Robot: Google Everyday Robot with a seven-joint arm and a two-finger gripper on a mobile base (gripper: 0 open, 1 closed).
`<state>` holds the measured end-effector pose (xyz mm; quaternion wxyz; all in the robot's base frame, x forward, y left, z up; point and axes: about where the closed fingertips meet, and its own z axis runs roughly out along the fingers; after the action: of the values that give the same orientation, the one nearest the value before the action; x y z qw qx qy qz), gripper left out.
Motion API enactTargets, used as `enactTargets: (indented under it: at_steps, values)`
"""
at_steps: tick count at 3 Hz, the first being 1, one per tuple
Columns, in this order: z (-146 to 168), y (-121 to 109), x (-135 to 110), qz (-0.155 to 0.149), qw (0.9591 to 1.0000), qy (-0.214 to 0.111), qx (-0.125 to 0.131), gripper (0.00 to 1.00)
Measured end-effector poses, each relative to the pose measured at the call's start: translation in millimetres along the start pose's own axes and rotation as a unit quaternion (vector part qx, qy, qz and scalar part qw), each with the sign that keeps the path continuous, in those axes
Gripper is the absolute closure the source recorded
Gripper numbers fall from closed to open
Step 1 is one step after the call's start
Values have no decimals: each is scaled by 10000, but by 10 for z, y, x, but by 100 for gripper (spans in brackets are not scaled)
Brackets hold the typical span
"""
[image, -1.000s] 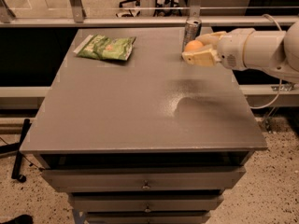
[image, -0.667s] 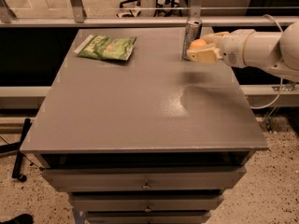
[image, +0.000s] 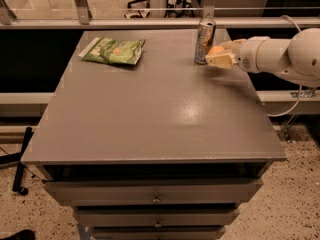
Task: Move orange near redbull can
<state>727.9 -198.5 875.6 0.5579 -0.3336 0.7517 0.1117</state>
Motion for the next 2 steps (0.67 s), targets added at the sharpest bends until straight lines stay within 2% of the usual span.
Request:
enactTargets:
  at_steps: [1,2]
  values:
    - [105,-109,140,149,9998,117,49,84]
    - [179,-142,197,228,9996,169,13,60]
